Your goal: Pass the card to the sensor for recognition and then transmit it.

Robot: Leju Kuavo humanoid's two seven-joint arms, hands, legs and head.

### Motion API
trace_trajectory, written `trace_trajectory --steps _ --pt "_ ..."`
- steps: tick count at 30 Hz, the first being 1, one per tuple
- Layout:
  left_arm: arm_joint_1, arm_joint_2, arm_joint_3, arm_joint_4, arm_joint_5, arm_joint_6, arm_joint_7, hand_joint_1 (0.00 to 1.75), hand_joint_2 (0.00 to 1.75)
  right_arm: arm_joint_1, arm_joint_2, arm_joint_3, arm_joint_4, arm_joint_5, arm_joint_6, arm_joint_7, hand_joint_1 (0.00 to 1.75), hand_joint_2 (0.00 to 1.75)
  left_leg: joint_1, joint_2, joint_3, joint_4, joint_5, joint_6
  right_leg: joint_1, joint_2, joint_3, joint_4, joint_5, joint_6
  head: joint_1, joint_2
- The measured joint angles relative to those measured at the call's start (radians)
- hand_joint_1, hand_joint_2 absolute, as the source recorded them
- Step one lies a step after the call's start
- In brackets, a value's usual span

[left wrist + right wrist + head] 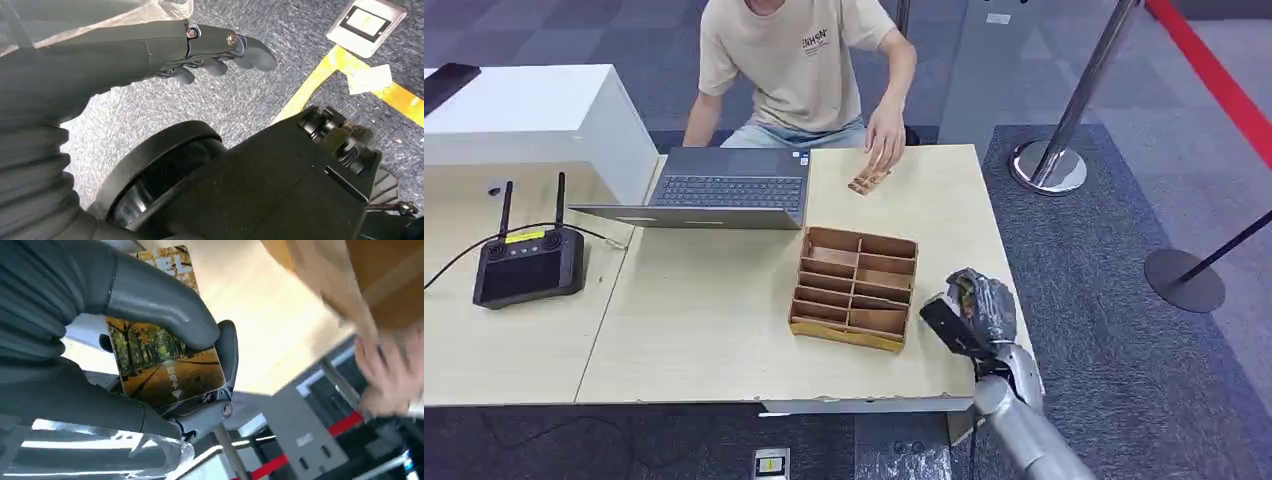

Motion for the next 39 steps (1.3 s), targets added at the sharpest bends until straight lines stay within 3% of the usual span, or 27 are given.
trace_trajectory --steps 6,11,17,18,21,25,27,29,31,32,36,39 --pt "-0.004 0.0 0.0 0.0 -0.018 -0.01 -0.003 0.0 1.75 -0.05 -0.021 0.017 -0.25 -0.165 0.001 0.096 1.75 1.75 0.0 0.0 0.0 0.0 0.0 0.0 0.0 0.0 0.0 0.0 0.0 0.0 0.0 0.0" --pt "-0.012 0.0 -0.003 0.0 -0.033 -0.021 -0.008 0.0 1.75 -0.159 -0.054 0.078 -0.448 -0.141 0.012 0.184 1.75 1.75 0.0 0.0 0.0 0.0 0.001 -0.001 0.0 0.0 0.0 0.001 0.0 0.0 0.0 0.0" --pt "-0.015 0.0 -0.003 0.0 -0.037 -0.024 -0.008 0.0 1.75 -0.188 -0.061 0.097 -0.482 -0.125 0.024 0.198 1.75 1.75 0.0 0.0 0.0 0.0 0.001 -0.001 0.0 0.0 0.0 0.001 0.0 0.0 0.0 0.0" --pt "-0.024 0.0 -0.009 0.0 -0.051 -0.035 -0.013 0.0 1.75 -0.271 -0.066 0.155 -0.548 -0.24 0.099 0.184 1.75 1.75 0.0 0.0 0.0 0.0 0.001 -0.001 0.0 0.0 0.0 0.001 0.0 0.0 0.0 0.0" --pt "-0.036 -0.002 -0.016 0.0 -0.068 -0.042 -0.021 0.0 1.75 -0.35 -0.066 0.202 -0.55 -0.457 0.222 0.118 1.75 1.75 0.0 0.0 -0.001 0.0 0.001 -0.001 0.0 0.0 -0.001 0.001 0.0 0.0 0.0 0.0" --pt "-0.052 -0.008 -0.02 0.0 -0.085 -0.06 -0.021 0.0 1.75 -0.457 -0.057 0.246 -0.474 -0.556 0.314 0.092 1.75 1.75 0.0 -0.001 -0.001 0.0 0.001 -0.001 0.0 0.0 0.0 0.001 0.0 0.0 0.0 0.0" --pt "-0.059 -0.01 -0.026 0.0 -0.104 -0.065 -0.02 0.0 1.75 -0.502 -0.048 0.274 -0.418 -0.514 0.329 0.103 1.75 1.75 0.0 0.0 -0.001 0.0 0.001 -0.001 0.0 0.0 0.0 0.001 0.0 0.0 0.0 0.0" --pt "-0.068 -0.011 -0.039 0.0 -0.13 -0.072 -0.018 0.0 1.75 -0.563 -0.037 0.325 -0.333 -0.357 0.32 0.184 1.75 1.75 0.0 -0.001 -0.002 0.0 0.001 -0.001 0.0 0.0 -0.001 0.001 0.0 0.0 0.0 0.0" --pt "-0.076 -0.016 -0.045 0.0 -0.137 -0.072 -0.017 0.0 1.75 -0.612 -0.028 0.378 -0.256 -0.251 0.297 0.225 1.75 1.75 0.0 -0.002 -0.002 0.0 0.001 -0.001 0.0 -0.001 -0.001 0.001 0.0 0.0 0.0 0.0" --pt "-0.079 -0.019 -0.046 0.0 -0.137 -0.071 -0.017 0.0 0.0 -0.633 -0.02 0.398 -0.216 -0.219 0.282 0.237 1.75 1.75 0.0 -0.002 -0.002 0.0 0.001 -0.001 0.0 -0.001 -0.001 0.001 0.0 0.0 0.0 0.0" --pt "-0.086 -0.023 -0.056 0.0 -0.136 -0.069 -0.018 0.0 0.0 -0.699 0.0 0.464 -0.077 -0.133 0.256 0.268 1.75 1.75 0.0 -0.002 -0.002 0.0 0.001 -0.001 0.0 -0.001 -0.001 0.001 0.0 0.0 0.0 0.0" --pt "-0.087 -0.025 -0.06 0.0 -0.131 -0.064 -0.027 0.0 0.0 -0.736 0.021 0.527 0.002 0.041 0.276 0.31 1.75 1.75 0.0 -0.001 -0.002 0.0 0.001 -0.001 0.0 -0.001 -0.002 0.001 0.0 0.0 0.0 0.0"
